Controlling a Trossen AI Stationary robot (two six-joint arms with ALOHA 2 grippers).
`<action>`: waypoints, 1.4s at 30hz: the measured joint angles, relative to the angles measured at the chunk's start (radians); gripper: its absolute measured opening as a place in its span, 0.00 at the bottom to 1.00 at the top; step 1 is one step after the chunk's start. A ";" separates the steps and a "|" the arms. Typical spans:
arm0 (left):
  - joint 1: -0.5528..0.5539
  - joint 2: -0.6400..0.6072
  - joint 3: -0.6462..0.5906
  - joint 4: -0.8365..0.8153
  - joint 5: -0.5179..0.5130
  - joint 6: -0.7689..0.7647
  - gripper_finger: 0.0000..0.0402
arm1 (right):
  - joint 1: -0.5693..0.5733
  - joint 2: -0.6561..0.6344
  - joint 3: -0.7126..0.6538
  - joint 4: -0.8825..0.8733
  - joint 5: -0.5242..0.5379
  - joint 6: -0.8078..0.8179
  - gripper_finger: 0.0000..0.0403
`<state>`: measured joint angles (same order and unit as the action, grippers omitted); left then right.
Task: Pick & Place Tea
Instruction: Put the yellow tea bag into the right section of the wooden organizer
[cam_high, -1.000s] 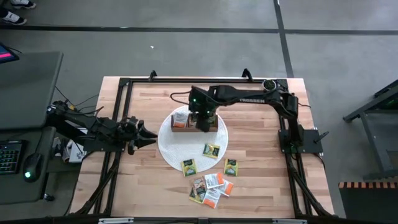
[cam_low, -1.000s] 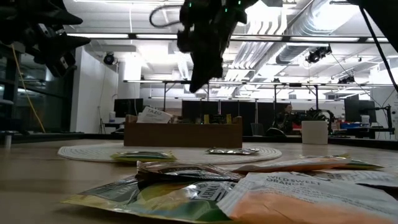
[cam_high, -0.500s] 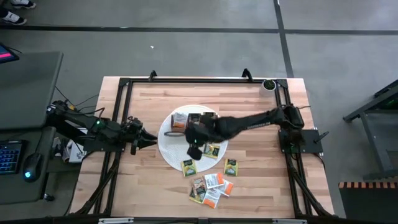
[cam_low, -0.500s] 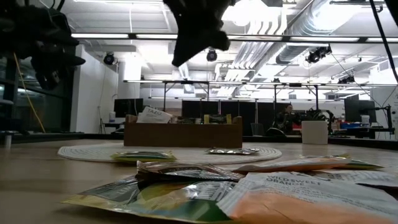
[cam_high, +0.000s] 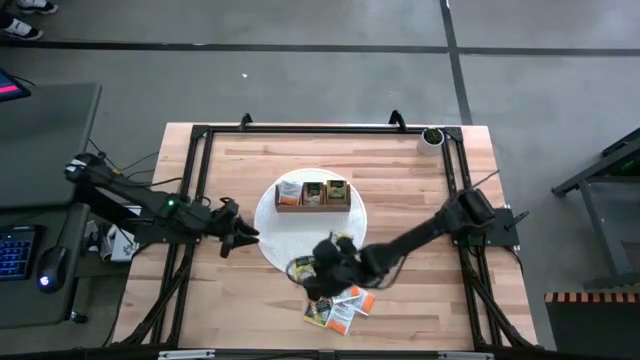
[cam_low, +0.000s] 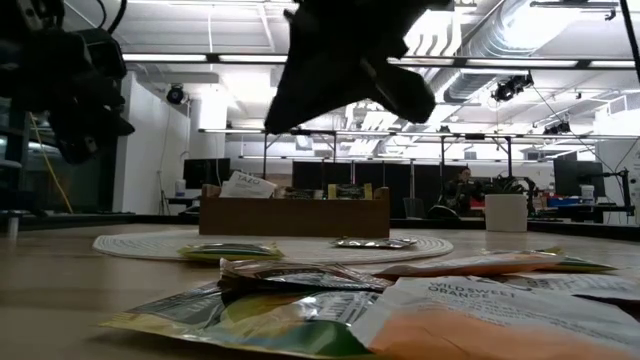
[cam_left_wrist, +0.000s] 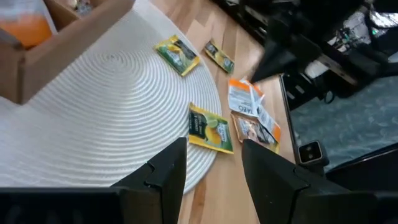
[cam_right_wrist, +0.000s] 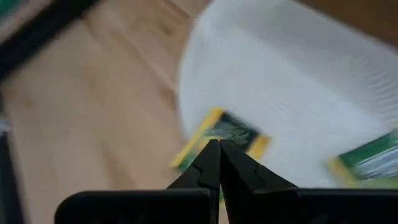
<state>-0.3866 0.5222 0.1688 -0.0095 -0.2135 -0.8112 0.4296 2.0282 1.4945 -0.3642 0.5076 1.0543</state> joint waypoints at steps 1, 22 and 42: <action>0.000 0.029 0.000 0.023 0.000 -0.016 0.38 | 0.013 0.000 -0.021 0.041 0.015 0.016 0.00; 0.000 0.671 0.016 0.612 0.095 -0.163 0.38 | 0.062 0.062 -0.133 0.382 0.106 0.086 0.00; 0.000 0.866 0.139 0.605 0.172 -0.040 0.38 | 0.061 0.198 0.054 0.174 0.135 0.104 0.00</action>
<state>-0.3866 1.3880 0.3080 0.5959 -0.0417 -0.8507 0.4906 2.2257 1.5486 -0.1903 0.6430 1.1586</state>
